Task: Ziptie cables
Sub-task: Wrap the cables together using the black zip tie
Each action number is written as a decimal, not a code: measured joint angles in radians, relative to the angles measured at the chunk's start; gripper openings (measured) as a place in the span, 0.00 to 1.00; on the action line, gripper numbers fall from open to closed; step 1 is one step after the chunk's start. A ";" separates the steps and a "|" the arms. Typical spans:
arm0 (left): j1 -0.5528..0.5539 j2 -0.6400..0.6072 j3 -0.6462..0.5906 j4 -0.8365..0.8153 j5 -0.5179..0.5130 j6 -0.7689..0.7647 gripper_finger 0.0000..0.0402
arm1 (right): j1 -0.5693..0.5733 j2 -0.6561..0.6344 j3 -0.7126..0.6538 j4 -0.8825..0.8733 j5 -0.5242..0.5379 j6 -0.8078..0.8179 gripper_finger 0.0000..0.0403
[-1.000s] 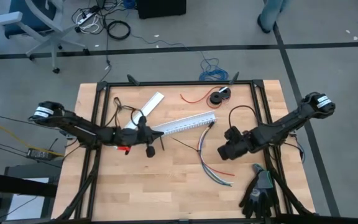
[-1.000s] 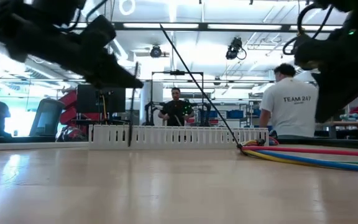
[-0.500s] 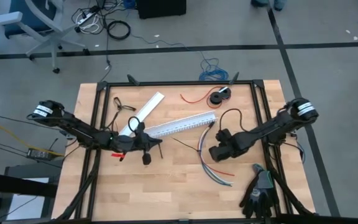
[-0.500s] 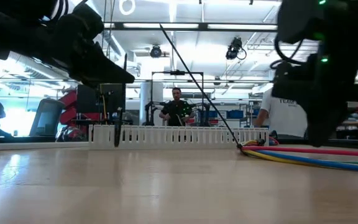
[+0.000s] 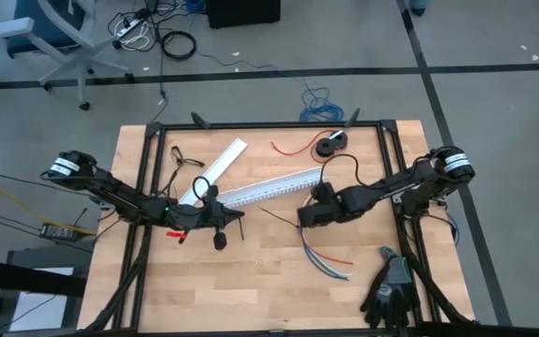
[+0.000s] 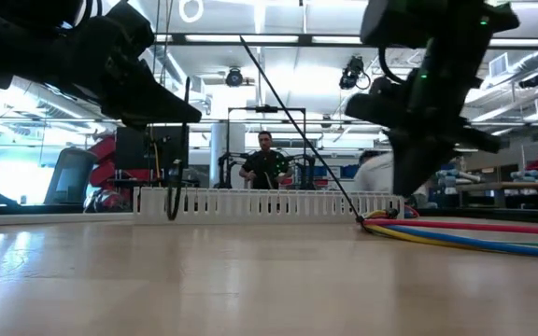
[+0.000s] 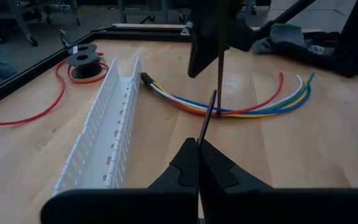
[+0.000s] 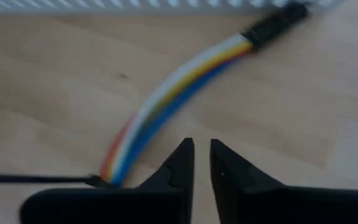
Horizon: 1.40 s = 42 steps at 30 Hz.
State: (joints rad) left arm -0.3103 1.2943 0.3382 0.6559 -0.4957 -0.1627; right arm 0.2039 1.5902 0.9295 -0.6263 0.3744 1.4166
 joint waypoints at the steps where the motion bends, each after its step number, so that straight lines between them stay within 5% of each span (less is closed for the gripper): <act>1: 0.000 0.000 0.000 0.000 0.000 0.000 0.00 | -0.009 0.000 0.000 0.024 0.000 -0.006 0.14; 13: 0.000 0.001 0.000 0.002 0.030 0.001 0.00 | -0.111 0.014 0.001 0.135 -0.013 -0.033 0.51; 23: 0.000 0.001 0.000 0.004 0.030 0.002 0.00 | -0.150 0.155 0.006 0.206 -0.147 0.010 0.60; 30: 0.000 0.001 0.000 -0.018 0.036 0.005 0.00 | -0.153 0.187 0.009 0.153 -0.158 0.084 0.50; 42: 0.000 0.001 0.000 -0.034 0.035 0.003 0.00 | -0.142 0.184 0.003 0.152 -0.179 -0.105 0.03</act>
State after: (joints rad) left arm -0.3107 1.2949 0.3382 0.6224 -0.4603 -0.1593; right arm 0.0623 1.7743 0.9321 -0.4740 0.1953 1.3114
